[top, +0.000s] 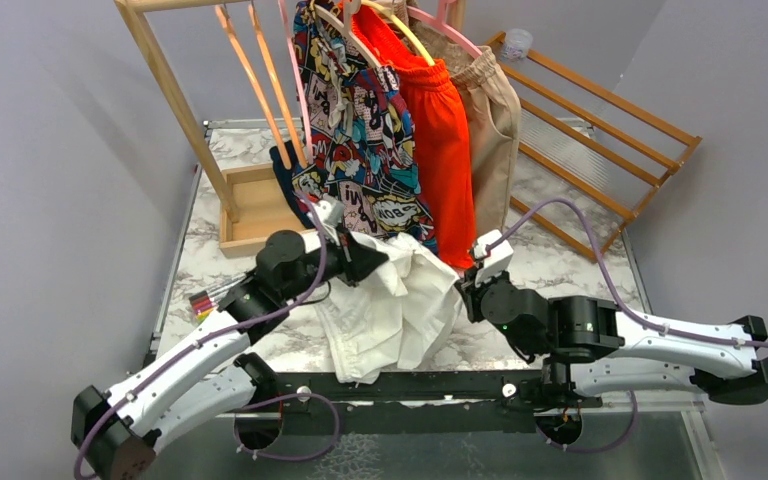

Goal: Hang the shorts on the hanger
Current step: Adjust the shorts at the center of the board.

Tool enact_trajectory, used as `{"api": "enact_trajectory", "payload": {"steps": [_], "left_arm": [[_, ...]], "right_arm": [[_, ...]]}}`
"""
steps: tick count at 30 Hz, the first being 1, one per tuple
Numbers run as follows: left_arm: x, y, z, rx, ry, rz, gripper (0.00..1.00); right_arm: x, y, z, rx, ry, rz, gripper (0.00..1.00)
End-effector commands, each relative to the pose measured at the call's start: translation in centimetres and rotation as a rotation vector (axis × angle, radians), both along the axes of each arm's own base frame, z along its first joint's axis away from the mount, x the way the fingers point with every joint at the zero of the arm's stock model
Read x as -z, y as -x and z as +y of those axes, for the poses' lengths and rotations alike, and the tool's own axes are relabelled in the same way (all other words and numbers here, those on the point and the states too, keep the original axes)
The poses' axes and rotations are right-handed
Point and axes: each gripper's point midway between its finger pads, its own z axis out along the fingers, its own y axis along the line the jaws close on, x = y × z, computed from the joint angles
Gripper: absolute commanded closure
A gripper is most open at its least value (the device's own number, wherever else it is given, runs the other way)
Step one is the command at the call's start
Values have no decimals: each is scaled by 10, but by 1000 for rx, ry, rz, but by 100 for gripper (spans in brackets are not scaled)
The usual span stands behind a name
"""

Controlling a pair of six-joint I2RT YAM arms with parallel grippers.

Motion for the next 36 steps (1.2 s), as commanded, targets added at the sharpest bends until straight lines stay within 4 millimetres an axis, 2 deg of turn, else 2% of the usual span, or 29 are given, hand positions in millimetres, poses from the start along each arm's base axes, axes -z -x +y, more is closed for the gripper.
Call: {"api": "enact_trajectory", "payload": {"steps": [1, 5, 7, 10, 12, 17, 19, 21, 24, 31, 34, 36], "left_arm": [[-22, 6, -24, -7, 7, -79, 100], [-45, 13, -30, 14, 50, -116, 100], [-67, 15, -27, 16, 74, -165, 100], [-120, 20, -17, 8, 105, -275, 100], [-162, 26, -8, 0, 126, -357, 100], [-265, 50, 23, -29, 230, -564, 100], [-295, 58, 35, -47, 261, -634, 100], [-318, 60, 44, -80, 272, -690, 100], [-330, 51, 47, -132, 250, -713, 100], [-324, 6, 29, -231, 128, -705, 100], [-323, -11, 18, -248, 78, -695, 100], [-319, -12, 16, -242, 69, -679, 100]], "right_arm": [[4, 11, -3, -115, 62, -1, 99], [-10, 20, -2, -197, 55, -1, 99], [-31, 25, 2, -252, -3, -22, 99], [-77, 35, 11, -364, -107, -92, 99], [-123, 39, 11, -415, -181, -160, 99], [-224, 60, 11, -577, -333, -331, 99], [-254, 66, 11, -623, -377, -398, 99], [-273, 66, 14, -635, -390, -456, 99], [-284, 58, 18, -604, -361, -523, 99], [-284, 25, 26, -449, -246, -609, 99], [-293, 25, 28, -446, -257, -633, 99], [-291, 33, 35, -506, -265, -613, 99]]}}
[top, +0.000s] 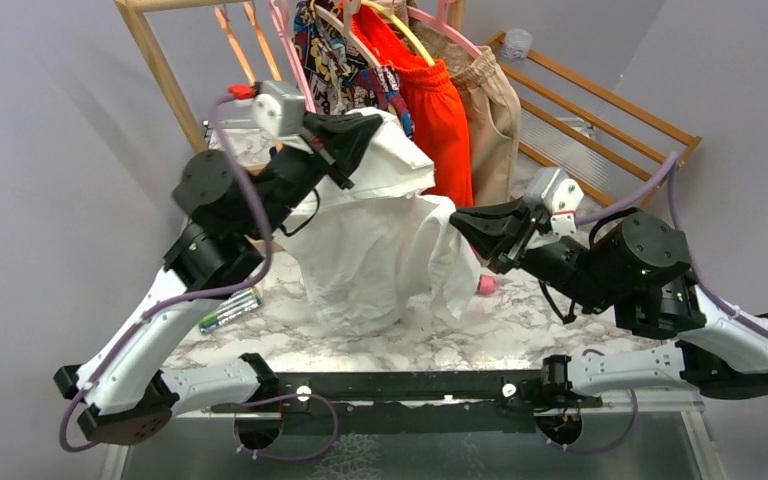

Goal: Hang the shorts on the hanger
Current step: Adjust the shorts at the center of the board.

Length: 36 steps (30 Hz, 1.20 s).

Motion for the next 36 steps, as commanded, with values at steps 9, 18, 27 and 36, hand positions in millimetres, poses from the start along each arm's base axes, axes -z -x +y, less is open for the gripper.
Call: {"api": "enact_trajectory", "payload": {"steps": [9, 18, 27, 36], "left_arm": [[140, 19, 49, -93, -23, 309, 100], [223, 64, 99, -90, 92, 527, 31], [209, 61, 112, -149, 81, 479, 1], [258, 36, 97, -226, -30, 578, 1]], "right_arm": [[96, 92, 42, -527, 234, 236, 99], [235, 180, 50, -959, 554, 653, 99], [295, 210, 68, -1168, 619, 825, 99], [303, 209, 79, -1107, 688, 775, 39]]}}
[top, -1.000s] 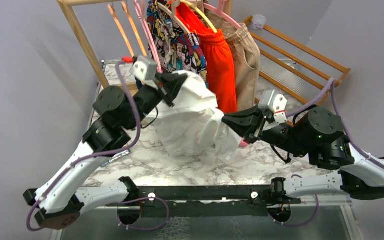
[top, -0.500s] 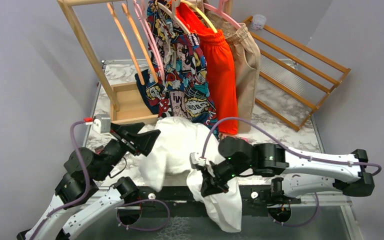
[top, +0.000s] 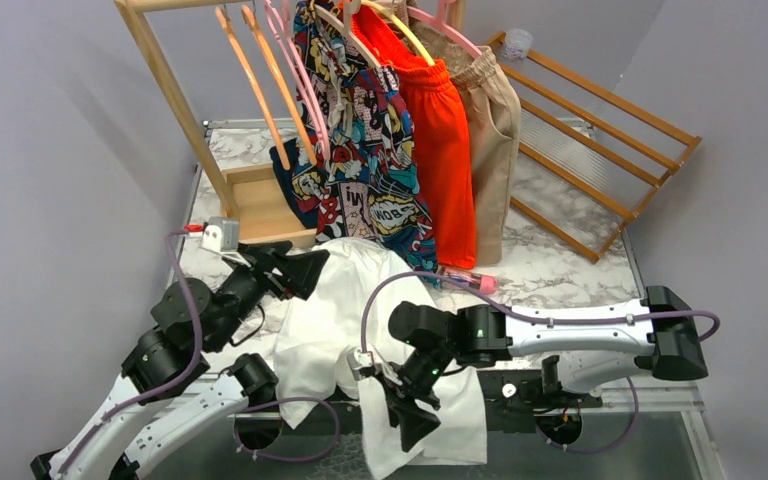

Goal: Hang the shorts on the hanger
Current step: Adjust the shorts at the center of the board.

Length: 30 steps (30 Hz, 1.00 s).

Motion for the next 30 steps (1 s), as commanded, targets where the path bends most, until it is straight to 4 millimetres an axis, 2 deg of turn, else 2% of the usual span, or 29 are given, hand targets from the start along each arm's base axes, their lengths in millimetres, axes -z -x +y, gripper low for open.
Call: {"api": "enact_trajectory", "payload": {"steps": [1, 3, 5, 7, 11, 14, 17, 22, 27, 30], "left_arm": [[37, -15, -2, -54, -93, 69, 1], [52, -21, -5, -67, -132, 99, 1], [63, -25, -10, -66, -171, 119, 1], [70, -29, -15, -51, -218, 121, 1], [82, -41, -13, -88, -323, 120, 1], [86, -51, -7, -139, -393, 108, 1], [97, -61, -4, -183, -462, 110, 1], [122, -73, -5, -215, -535, 123, 1], [142, -77, -4, -225, -581, 129, 1], [143, -77, -3, -227, -582, 113, 1]], "right_arm": [[-35, -26, 18, 142, -144, -159, 30], [-51, -67, 29, 338, -216, -278, 17], [-66, -103, 36, 503, -231, -370, 14], [-68, -143, 39, 713, -195, -465, 13], [-44, -214, 25, 1055, -66, -537, 15], [-14, -259, 8, 1223, 24, -440, 19], [11, -287, -4, 1341, 78, -413, 21], [43, -316, -15, 1488, 165, -467, 21], [57, -332, -24, 1572, 180, -477, 21], [66, -333, -23, 1556, 201, -471, 23]]}}
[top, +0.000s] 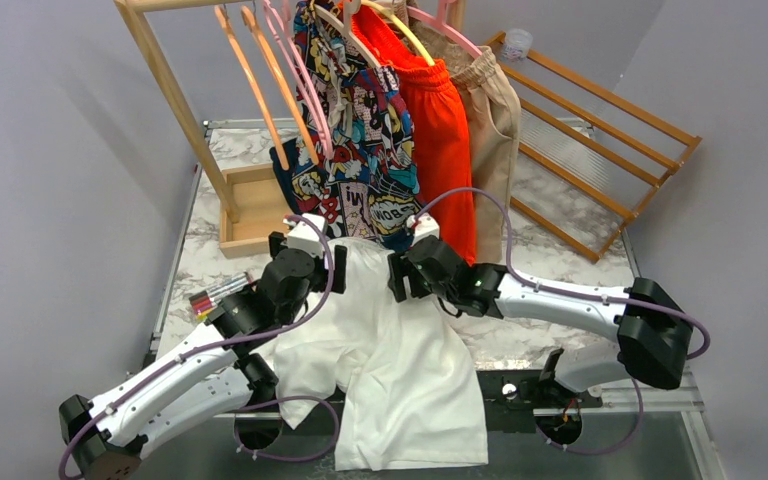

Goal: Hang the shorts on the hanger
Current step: Adjust the shorts at the center of the board.

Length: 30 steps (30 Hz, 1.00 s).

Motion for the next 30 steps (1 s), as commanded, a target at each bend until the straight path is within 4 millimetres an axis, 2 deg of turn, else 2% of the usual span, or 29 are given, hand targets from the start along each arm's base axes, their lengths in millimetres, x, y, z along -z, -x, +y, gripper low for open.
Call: {"api": "enact_trajectory", "payload": {"steps": [1, 5, 7, 9, 11, 12, 16, 18, 21, 29, 30], "left_arm": [[-16, -8, 3, -23, 20, -89, 1], [-18, -7, 3, -19, 31, -102, 1], [-19, -5, 3, -15, 38, -103, 1], [-20, -4, 4, -14, 50, -107, 1], [-22, -3, 5, -16, 59, -112, 2], [-22, -3, 5, -18, 62, -113, 2], [-23, -2, 6, -18, 72, -116, 2], [-22, -2, 6, -18, 71, -113, 2], [-21, -2, 5, -18, 68, -109, 2], [-17, -3, 6, -26, 55, -98, 2], [-16, -3, 6, -27, 54, -96, 2]], "right_arm": [[4, -17, 1, 68, -21, -28, 26], [18, -11, 6, 17, 2, 9, 47], [17, -5, 8, -27, -8, 9, 59], [0, 2, 11, -85, -65, -20, 74], [-18, 10, 13, -156, -114, -59, 96], [-28, 15, 14, -190, -142, -74, 99], [-61, 42, 14, -397, -187, -140, 99], [-72, 67, 15, -542, -219, -136, 99], [-77, 112, 15, -758, -278, -52, 99], [-40, 214, 7, -1103, -245, 263, 99], [-33, 226, 5, -1139, -216, 318, 95]]}}
